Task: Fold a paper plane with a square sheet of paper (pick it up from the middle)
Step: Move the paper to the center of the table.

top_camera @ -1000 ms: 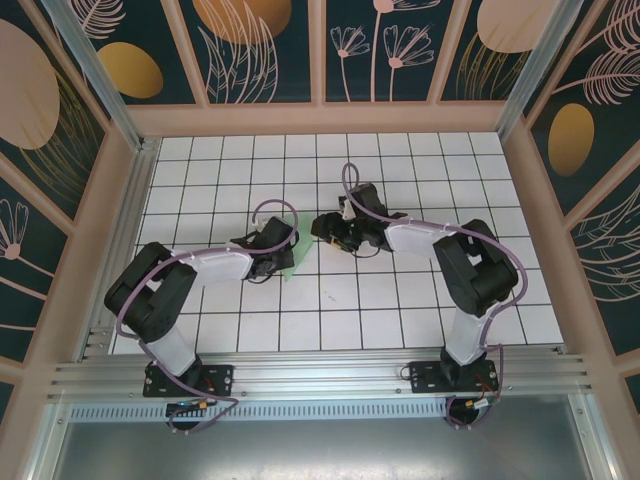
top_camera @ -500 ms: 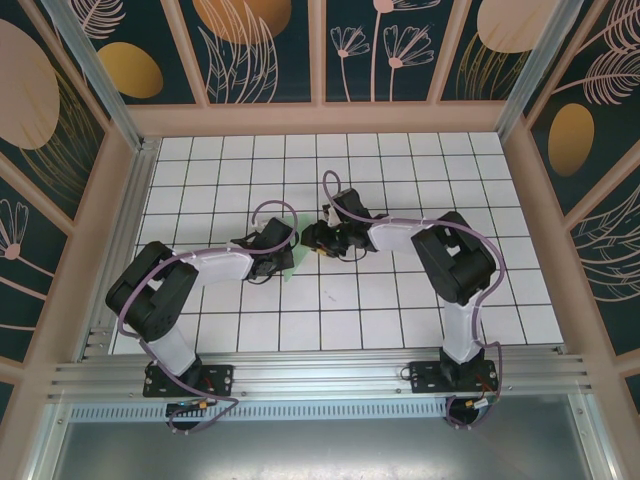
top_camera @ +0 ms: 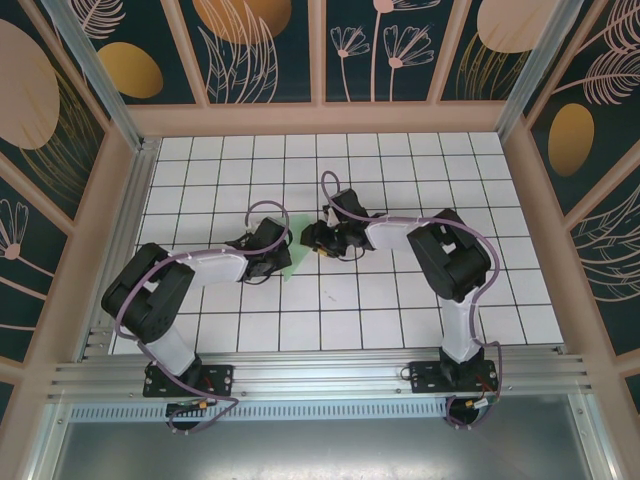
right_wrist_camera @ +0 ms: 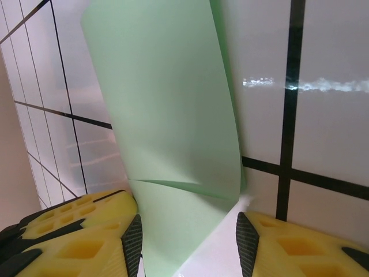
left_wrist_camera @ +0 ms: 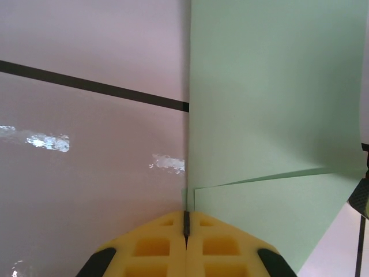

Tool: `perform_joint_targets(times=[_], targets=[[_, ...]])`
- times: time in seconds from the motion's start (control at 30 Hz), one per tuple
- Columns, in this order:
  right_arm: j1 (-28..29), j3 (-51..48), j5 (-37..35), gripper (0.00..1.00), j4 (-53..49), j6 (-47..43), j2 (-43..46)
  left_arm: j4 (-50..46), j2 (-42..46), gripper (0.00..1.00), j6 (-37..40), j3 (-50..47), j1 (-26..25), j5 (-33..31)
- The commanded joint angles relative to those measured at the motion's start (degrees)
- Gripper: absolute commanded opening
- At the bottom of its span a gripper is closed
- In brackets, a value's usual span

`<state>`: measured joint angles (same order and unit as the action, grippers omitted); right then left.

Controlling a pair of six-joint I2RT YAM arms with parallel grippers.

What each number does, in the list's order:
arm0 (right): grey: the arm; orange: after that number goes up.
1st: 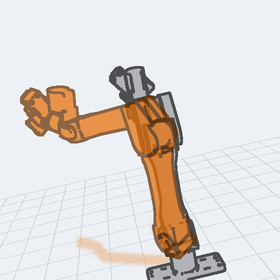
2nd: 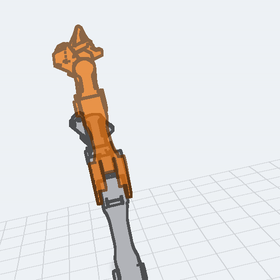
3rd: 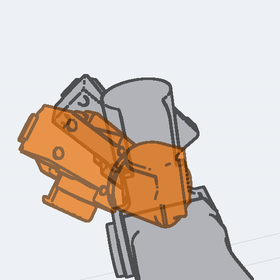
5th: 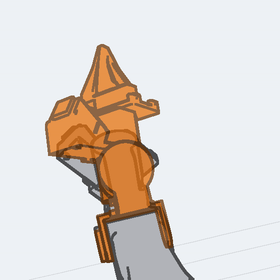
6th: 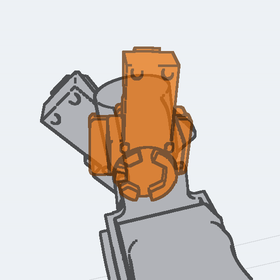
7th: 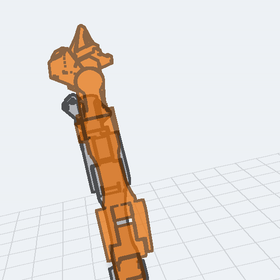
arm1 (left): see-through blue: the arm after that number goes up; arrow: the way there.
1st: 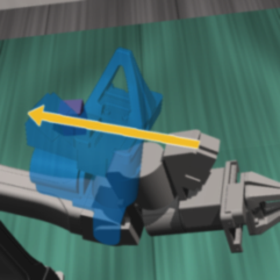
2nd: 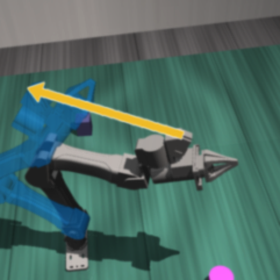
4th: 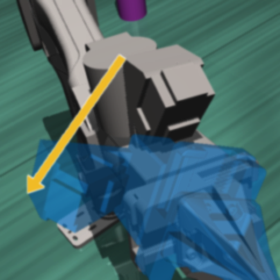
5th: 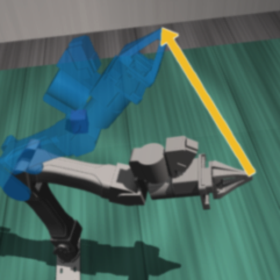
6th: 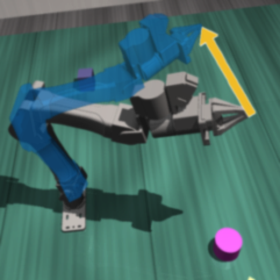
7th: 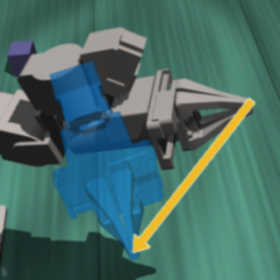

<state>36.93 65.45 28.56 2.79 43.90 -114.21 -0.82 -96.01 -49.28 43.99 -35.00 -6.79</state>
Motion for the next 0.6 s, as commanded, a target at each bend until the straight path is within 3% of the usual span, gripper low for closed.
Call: perform_joint_targets(times=[0.0, 0.27, 0.57], targets=[[0.72, 1.70, 0.57, 0.49, 0.46, 0.95, -1.36, 0.74, -0.51, 0.02, -2.27, -2.77, 1.37, 2.65], [0.77, 1.65, 2.57, 0.45, 2.31, 2.32, -1.80, 3.19, -0.21, 0.02, -3.37, -4.59, 2.22, 5.37], [1.00, 2.55, 4.01, 0.28, 3.74, 3.00, -2.75, 3.28, 0.01, 0.04, -3.11, -4.22, 2.31, 5.90]])
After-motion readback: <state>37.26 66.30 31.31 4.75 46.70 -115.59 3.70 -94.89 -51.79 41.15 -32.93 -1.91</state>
